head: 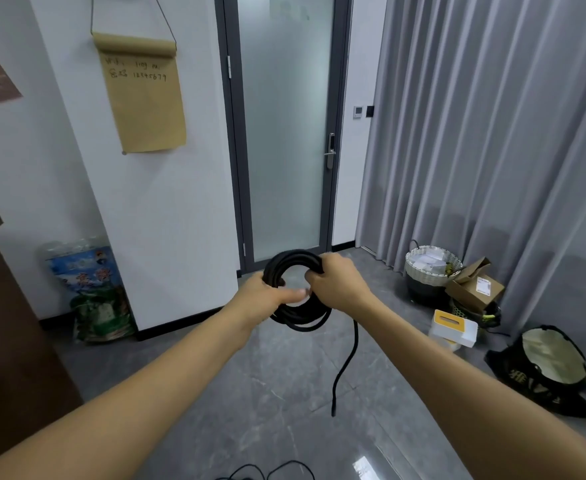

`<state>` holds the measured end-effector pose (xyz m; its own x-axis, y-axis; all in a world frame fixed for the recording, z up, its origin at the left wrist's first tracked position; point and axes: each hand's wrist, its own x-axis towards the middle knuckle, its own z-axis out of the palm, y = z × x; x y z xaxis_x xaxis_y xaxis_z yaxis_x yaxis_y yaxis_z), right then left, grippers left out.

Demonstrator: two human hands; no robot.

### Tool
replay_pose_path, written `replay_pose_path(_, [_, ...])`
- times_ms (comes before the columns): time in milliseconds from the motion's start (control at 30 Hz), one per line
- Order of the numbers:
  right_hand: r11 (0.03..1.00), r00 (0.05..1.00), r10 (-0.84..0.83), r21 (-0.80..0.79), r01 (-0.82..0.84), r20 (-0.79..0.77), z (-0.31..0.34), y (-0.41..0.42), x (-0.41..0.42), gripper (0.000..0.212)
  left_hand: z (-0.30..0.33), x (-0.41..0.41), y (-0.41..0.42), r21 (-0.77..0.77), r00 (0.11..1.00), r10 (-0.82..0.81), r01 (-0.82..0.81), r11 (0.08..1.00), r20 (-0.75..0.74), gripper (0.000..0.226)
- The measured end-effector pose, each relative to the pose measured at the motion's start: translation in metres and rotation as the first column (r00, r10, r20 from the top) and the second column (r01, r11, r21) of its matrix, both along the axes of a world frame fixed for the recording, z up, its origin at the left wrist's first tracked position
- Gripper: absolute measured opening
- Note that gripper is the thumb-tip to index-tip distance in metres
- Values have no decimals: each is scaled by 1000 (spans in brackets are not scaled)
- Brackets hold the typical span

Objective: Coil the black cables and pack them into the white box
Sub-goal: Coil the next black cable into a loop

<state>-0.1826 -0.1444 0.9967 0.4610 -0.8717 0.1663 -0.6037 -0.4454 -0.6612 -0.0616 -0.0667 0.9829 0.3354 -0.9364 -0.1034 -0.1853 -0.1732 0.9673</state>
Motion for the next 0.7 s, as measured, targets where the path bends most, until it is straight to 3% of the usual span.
replay_pose_path(133, [997, 987, -51, 58, 42, 151, -1, 4, 4, 15, 12, -13, -5, -81, 955, 184, -207, 975, -232, 36])
replay_pose_path(267, [993, 972, -107, 70, 94, 210, 6, 6, 9, 16, 22, -21, -15, -80, 889, 321, -365, 928, -325, 58])
replay_pose_path(433, [992, 973, -129, 12, 129, 192, 14, 8, 14, 16, 24, -26, -23, -159, 840, 440, -505, 848, -318, 64])
replay_pose_path(600, [993, 973, -120, 43, 114, 198, 14, 6, 14, 15, 22, -22, -21, -253, 879, 427, -472, 844, -214, 65])
replay_pose_path(700, [994, 976, -31, 106, 8, 217, 12, 2, 10, 19, 19, -14, -20, -292, 890, 415, -454, 842, -188, 64])
